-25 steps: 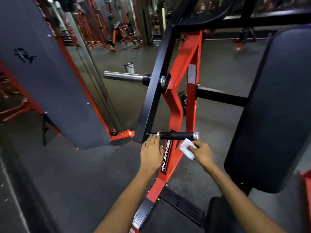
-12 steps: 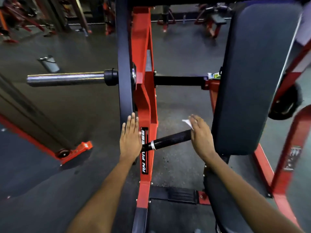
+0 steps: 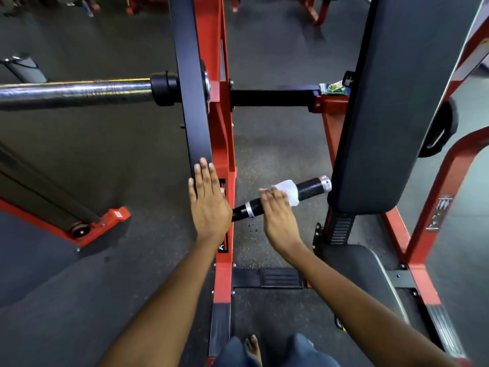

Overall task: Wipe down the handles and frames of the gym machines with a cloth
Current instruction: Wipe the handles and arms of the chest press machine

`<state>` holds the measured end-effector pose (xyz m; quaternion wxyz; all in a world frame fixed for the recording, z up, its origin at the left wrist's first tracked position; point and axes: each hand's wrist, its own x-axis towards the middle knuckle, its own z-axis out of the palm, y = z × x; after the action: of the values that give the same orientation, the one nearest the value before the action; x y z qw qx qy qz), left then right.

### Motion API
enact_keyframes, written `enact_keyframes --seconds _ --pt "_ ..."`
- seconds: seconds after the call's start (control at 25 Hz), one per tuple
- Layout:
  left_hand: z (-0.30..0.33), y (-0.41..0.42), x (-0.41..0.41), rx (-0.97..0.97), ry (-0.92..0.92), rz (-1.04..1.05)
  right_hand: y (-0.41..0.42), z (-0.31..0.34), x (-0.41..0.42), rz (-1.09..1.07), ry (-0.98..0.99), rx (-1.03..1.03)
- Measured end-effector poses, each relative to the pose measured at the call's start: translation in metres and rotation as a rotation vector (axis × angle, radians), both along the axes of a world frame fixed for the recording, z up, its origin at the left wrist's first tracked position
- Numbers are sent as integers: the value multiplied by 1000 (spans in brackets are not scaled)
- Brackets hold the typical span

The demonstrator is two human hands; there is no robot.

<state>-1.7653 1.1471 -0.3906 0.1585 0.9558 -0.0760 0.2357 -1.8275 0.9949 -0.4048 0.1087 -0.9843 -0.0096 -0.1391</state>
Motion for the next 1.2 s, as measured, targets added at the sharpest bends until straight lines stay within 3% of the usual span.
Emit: enact_keyframes --seconds 0.08,0.24,0.4,0.56,0.76,0.84,0.96,1.04,1.12,1.2 --pt "-2 1 0 14 -11 -10 -7 3 0 55 -9 -46" --pt "-2 2 -1 25 -9 -9 -62 20 -4 -134 -8 -1" --pt "-4 1 -1 50 -3 8 -85 17 -11 -125 -49 -151" --pt "-4 1 1 63 -20 5 -51 17 1 -254 -111 56" --pt "-4 0 0 102 -31 18 11 -1 -4 111 -66 4" --pt "-1 -1 1 121 -2 11 -3 19 -10 150 -2 210" --pt "9 -3 -1 99 35 25 -22 66 -15 -61 62 762" --pt "23 -21 -5 -14 44 -154 -34 96 -8 -178 44 972" --pt "52 -53 -9 -352 240 -449 -48 124 -2 -321 131 1148" --pt "83 -86 -12 -729 567 -548 -64 144 1 -390 216 1310"
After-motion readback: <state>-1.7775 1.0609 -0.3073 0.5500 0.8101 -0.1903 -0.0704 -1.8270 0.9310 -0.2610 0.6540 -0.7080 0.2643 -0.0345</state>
